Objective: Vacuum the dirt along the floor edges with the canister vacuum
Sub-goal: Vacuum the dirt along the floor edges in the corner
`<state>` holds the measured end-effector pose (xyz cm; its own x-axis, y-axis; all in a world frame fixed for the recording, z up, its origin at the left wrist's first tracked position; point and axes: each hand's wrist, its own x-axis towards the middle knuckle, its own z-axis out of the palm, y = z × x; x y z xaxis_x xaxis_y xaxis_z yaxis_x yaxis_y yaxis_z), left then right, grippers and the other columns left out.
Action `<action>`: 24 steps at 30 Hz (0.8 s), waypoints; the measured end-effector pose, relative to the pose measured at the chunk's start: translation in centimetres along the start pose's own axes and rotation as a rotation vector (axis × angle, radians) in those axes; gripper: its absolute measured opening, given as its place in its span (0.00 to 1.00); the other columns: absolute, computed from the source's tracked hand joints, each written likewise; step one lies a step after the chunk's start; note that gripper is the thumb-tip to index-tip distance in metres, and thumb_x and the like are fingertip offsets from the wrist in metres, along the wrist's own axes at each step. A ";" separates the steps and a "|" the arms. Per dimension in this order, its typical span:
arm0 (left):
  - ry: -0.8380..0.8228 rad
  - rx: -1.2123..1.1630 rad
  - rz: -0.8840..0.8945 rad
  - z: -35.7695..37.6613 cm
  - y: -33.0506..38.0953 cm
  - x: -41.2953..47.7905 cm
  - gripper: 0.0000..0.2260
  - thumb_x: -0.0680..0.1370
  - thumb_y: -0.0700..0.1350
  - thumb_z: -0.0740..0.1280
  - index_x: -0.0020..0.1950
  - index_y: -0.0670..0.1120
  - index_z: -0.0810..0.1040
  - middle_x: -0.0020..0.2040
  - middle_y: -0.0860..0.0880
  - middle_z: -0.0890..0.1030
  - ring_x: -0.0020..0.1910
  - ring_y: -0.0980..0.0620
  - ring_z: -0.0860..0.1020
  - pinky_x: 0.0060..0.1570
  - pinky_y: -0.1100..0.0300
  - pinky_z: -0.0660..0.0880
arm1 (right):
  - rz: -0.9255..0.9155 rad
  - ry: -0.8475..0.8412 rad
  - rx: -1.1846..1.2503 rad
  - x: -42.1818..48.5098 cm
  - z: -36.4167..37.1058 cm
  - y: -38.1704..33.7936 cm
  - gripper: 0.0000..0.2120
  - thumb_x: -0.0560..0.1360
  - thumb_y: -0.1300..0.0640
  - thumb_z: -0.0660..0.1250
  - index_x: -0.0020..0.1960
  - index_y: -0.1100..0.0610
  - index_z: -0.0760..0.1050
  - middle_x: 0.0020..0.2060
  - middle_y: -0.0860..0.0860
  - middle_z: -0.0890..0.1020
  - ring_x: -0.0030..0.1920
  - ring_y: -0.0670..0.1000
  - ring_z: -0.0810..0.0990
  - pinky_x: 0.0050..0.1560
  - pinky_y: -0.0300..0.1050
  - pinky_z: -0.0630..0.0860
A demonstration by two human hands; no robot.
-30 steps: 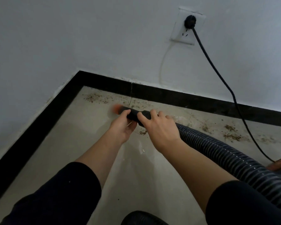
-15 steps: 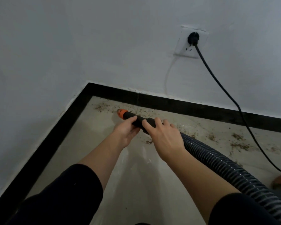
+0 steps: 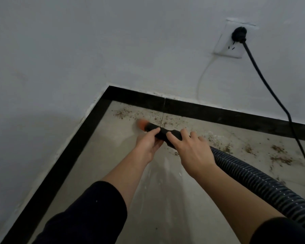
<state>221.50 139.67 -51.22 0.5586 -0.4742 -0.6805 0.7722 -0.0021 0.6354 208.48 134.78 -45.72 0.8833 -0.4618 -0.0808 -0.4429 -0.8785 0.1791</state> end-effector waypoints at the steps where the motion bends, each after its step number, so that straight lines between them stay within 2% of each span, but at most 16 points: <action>1: 0.001 -0.002 0.008 -0.1 -0.1 0.3 0.18 0.78 0.40 0.68 0.67 0.36 0.73 0.57 0.38 0.81 0.53 0.45 0.82 0.42 0.61 0.80 | 0.002 -0.004 0.001 0.1 0.2 0.0 0.34 0.77 0.60 0.62 0.75 0.48 0.47 0.66 0.59 0.65 0.60 0.59 0.71 0.56 0.50 0.70; 8: 0.004 0.000 0.051 -1.0 0.1 1.1 0.17 0.78 0.39 0.68 0.65 0.34 0.74 0.55 0.37 0.82 0.52 0.45 0.82 0.46 0.60 0.80 | 0.014 0.000 -0.014 0.6 0.4 -1.1 0.34 0.77 0.60 0.63 0.75 0.48 0.47 0.66 0.60 0.65 0.60 0.60 0.71 0.55 0.50 0.71; 24: 0.025 -0.006 0.053 -3.3 1.1 1.2 0.13 0.76 0.38 0.68 0.60 0.36 0.76 0.53 0.38 0.82 0.50 0.45 0.82 0.41 0.60 0.80 | 0.051 0.045 0.006 0.6 0.8 -4.2 0.34 0.76 0.61 0.64 0.75 0.49 0.49 0.65 0.60 0.66 0.59 0.61 0.71 0.56 0.52 0.70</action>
<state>224.00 142.02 -52.52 0.6061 -0.4513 -0.6550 0.7432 0.0279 0.6685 210.73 138.07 -47.28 0.8656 -0.5000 -0.0275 -0.4882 -0.8548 0.1760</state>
